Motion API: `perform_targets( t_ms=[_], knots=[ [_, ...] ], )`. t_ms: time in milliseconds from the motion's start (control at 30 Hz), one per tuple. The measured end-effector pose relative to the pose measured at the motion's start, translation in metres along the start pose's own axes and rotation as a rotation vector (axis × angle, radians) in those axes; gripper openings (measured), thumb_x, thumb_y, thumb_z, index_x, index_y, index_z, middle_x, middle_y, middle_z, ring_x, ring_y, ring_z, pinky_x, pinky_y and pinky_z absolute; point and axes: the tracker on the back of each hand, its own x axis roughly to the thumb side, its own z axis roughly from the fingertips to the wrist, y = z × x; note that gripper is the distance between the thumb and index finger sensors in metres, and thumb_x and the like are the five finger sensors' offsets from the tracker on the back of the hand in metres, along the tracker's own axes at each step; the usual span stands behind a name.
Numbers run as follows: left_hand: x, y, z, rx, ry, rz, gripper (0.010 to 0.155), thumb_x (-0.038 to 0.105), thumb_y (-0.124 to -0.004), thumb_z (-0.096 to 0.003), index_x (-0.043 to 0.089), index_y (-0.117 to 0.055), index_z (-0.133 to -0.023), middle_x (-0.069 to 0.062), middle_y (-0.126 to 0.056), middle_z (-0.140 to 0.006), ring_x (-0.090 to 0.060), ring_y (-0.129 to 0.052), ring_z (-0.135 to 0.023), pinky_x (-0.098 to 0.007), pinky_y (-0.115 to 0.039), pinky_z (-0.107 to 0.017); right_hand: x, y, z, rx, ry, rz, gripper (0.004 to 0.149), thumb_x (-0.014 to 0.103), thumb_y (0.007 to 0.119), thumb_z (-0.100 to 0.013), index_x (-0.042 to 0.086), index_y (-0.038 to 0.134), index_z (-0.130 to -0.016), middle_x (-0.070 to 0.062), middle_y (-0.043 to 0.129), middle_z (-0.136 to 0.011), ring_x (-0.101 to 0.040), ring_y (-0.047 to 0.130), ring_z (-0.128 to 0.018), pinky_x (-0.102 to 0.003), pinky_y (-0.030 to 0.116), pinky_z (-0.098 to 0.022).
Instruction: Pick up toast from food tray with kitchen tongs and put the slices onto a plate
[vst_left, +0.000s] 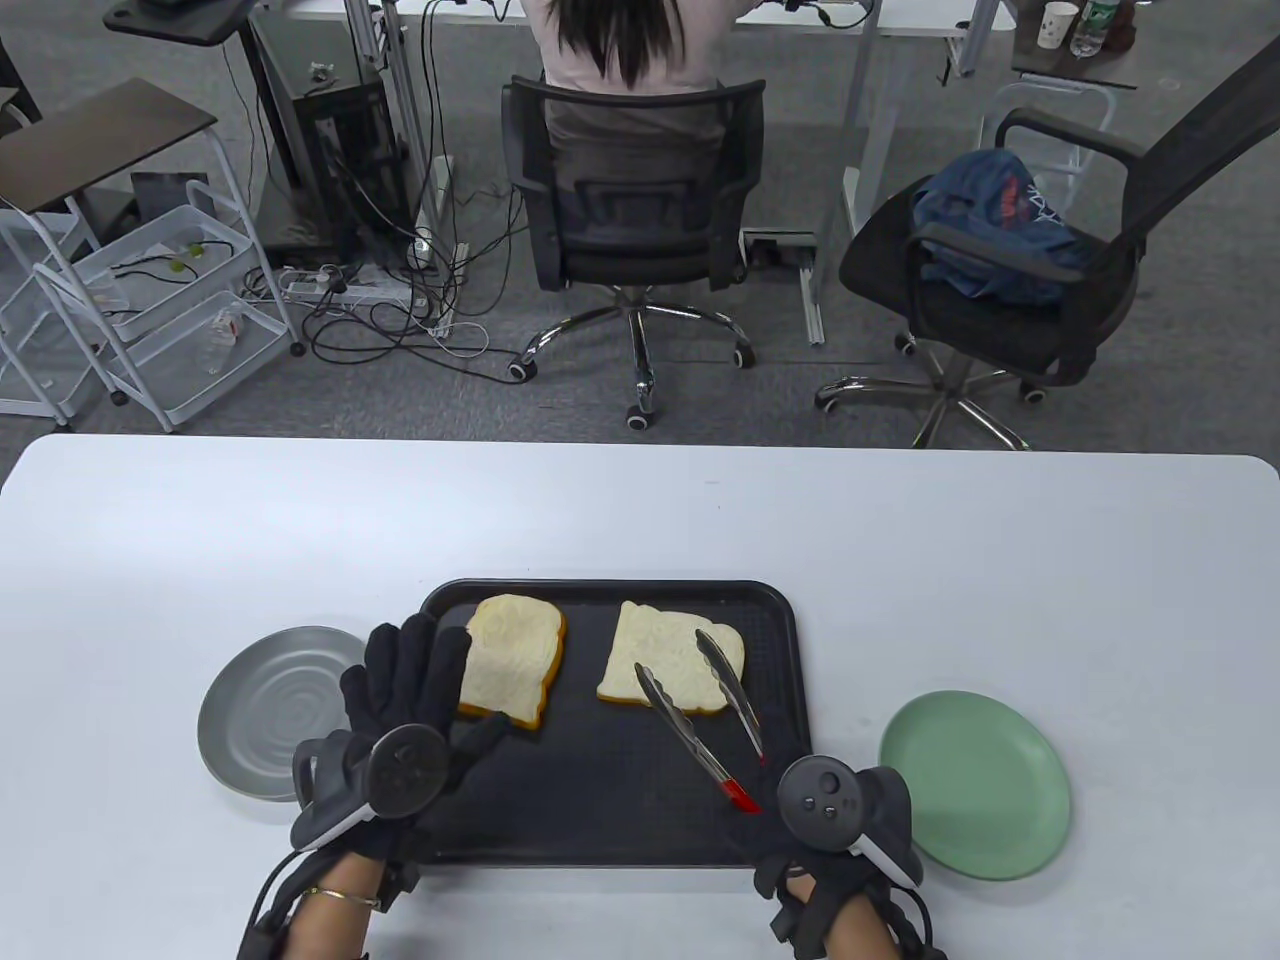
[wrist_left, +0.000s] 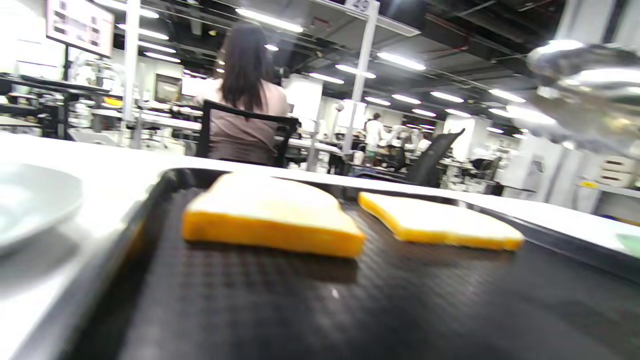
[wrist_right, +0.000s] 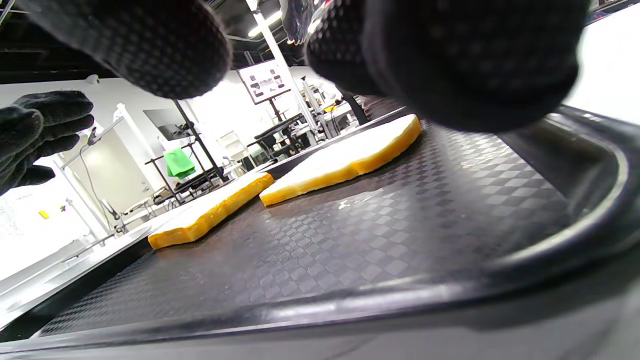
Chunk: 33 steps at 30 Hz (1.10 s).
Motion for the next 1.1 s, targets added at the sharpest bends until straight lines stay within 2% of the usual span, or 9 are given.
perform_targets(
  t_ms=[233,367,500,733,867,1100],
  knots=[
    [-0.052,0.021,-0.008,0.065,0.255,-0.037,0.085,0.063,-0.041,-0.0705,0.009,-0.010,-0.128,-0.031,-0.006,-0.128,-0.063,-0.012,-0.112,-0.081,-0.029,-0.076,-0.001,0.001,0.000,0.017,0.005,-0.009,0.103,0.047,0.086,-0.032,-0.010,0.028,-0.095,-0.037,0.065,-0.077,-0.028,0.090,-0.036,-0.033,0.090,-0.013],
    [-0.086,0.020,-0.009,0.048,0.394,-0.042,0.085,0.062,-0.042,-0.0712,0.006,-0.011,-0.127,-0.033,-0.008,-0.127,-0.064,-0.014,-0.111,-0.080,-0.031,-0.076,-0.001,0.001,0.000,0.021,0.010,-0.005,0.103,0.047,0.086,-0.031,-0.010,0.028,-0.095,-0.037,0.065,-0.077,-0.028,0.090,-0.036,-0.033,0.089,-0.013],
    [-0.122,0.014,-0.006,0.008,0.513,0.029,0.085,0.060,-0.043,-0.0714,0.004,-0.013,-0.127,-0.034,-0.010,-0.127,-0.065,-0.018,-0.111,-0.080,-0.035,-0.075,-0.001,0.001,0.000,0.029,0.011,-0.009,0.103,0.047,0.086,-0.031,-0.010,0.028,-0.095,-0.037,0.065,-0.077,-0.028,0.089,-0.036,-0.033,0.089,-0.014],
    [-0.176,0.001,0.004,-0.118,0.737,0.015,0.084,0.056,-0.046,-0.0725,-0.002,-0.016,-0.125,-0.038,-0.018,-0.125,-0.065,-0.032,-0.109,-0.074,-0.047,-0.076,0.000,0.002,0.000,0.055,0.012,-0.012,0.103,0.047,0.086,-0.032,-0.010,0.027,-0.095,-0.038,0.064,-0.077,-0.029,0.089,-0.037,-0.033,0.089,-0.014],
    [-0.202,-0.009,0.009,-0.225,0.866,0.053,0.079,0.052,-0.050,-0.0731,-0.003,-0.026,-0.125,-0.038,-0.032,-0.123,-0.062,-0.046,-0.106,-0.067,-0.056,-0.076,0.000,0.002,0.000,0.067,0.018,-0.012,0.103,0.047,0.086,-0.032,-0.010,0.026,-0.095,-0.038,0.064,-0.077,-0.029,0.089,-0.037,-0.034,0.089,-0.014],
    [-0.220,-0.025,0.011,-0.379,0.972,0.052,0.077,0.049,-0.056,-0.0725,-0.004,-0.036,-0.124,-0.037,-0.042,-0.121,-0.057,-0.058,-0.101,-0.061,-0.062,-0.075,0.000,0.004,-0.001,0.087,0.026,-0.012,0.104,0.047,0.086,-0.032,-0.010,0.026,-0.094,-0.038,0.063,-0.077,-0.029,0.089,-0.037,-0.034,0.089,-0.014]
  ],
)
